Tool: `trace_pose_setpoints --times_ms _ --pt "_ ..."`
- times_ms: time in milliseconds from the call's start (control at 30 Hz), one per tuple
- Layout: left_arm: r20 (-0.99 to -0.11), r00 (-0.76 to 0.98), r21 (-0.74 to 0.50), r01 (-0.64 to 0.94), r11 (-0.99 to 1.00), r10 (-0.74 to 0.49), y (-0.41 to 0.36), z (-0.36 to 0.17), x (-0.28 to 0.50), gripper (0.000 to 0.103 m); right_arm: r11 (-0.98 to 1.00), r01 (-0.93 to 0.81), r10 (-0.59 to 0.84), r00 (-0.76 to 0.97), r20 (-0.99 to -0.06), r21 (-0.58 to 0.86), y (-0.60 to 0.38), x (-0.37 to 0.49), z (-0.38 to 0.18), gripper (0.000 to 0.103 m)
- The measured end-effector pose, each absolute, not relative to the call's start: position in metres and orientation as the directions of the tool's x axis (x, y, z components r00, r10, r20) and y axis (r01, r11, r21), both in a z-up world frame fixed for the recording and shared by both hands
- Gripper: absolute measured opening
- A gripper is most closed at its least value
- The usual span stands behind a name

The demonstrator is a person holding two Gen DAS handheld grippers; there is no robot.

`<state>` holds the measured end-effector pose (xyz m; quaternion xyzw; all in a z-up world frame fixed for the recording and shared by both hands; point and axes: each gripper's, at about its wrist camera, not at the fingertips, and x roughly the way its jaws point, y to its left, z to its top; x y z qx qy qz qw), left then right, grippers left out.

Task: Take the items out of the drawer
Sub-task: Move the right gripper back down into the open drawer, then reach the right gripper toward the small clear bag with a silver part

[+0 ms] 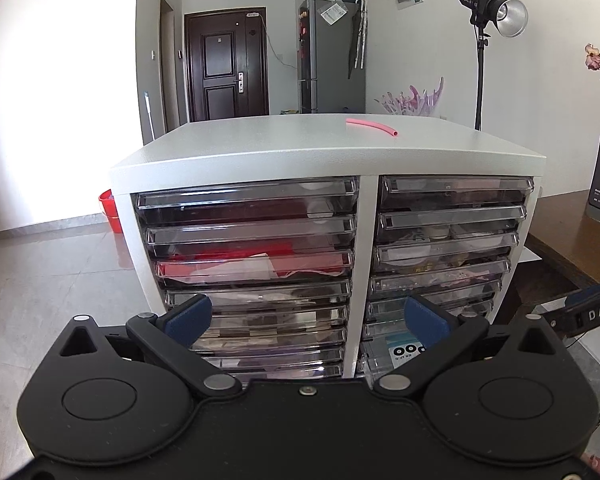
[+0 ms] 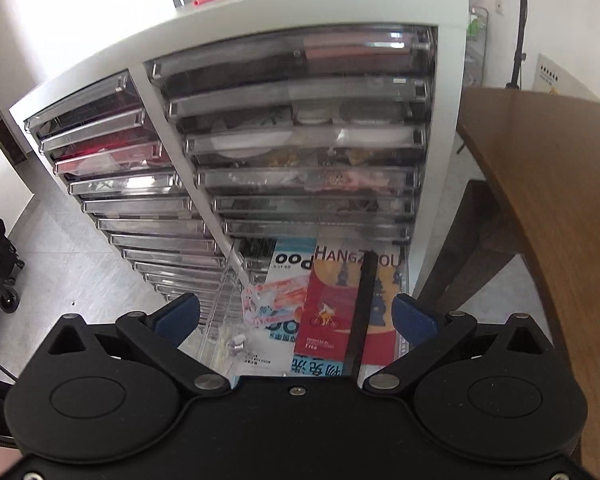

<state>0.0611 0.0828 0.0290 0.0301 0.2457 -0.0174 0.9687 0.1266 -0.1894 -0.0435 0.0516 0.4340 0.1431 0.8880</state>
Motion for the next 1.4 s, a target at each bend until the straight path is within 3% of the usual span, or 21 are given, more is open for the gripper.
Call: trace_pose_setpoints --times_ms 300,900,1000,1100,1167,1400 --pt "-0.496 0.868 0.053 0.054 0.997 -0.021 0.079 0.022 0.058 0.103 0.938 -0.158 0.347 0.473 -0.81 0.31 -0.18 0.122 -0.105 0.103" --pt "-0.52 0.854 0.017 0.031 0.999 -0.018 0.099 0.01 0.057 0.103 0.967 -0.156 0.244 0.326 -0.913 0.202 -0.134 0.14 -0.182 0.087" --pt "-0.524 0.851 0.017 0.027 0.999 -0.014 0.102 0.009 0.057 0.103 0.971 -0.15 0.223 0.312 -0.924 0.184 -0.13 0.144 -0.19 0.079" --pt "-0.532 0.847 0.017 0.022 1.0 -0.01 0.104 0.006 0.059 0.103 0.979 -0.127 0.19 0.287 -0.939 0.159 -0.129 0.146 -0.197 0.064" --pt "-0.539 0.842 0.019 0.025 1.0 -0.011 0.105 0.004 0.059 0.103 0.981 -0.115 0.181 0.275 -0.944 0.155 -0.13 0.147 -0.199 0.048" --pt "-0.614 0.785 0.088 0.165 0.982 -0.077 0.092 -0.019 0.062 0.103 0.981 -0.122 0.18 0.27 -0.946 0.152 -0.128 0.146 -0.202 0.042"
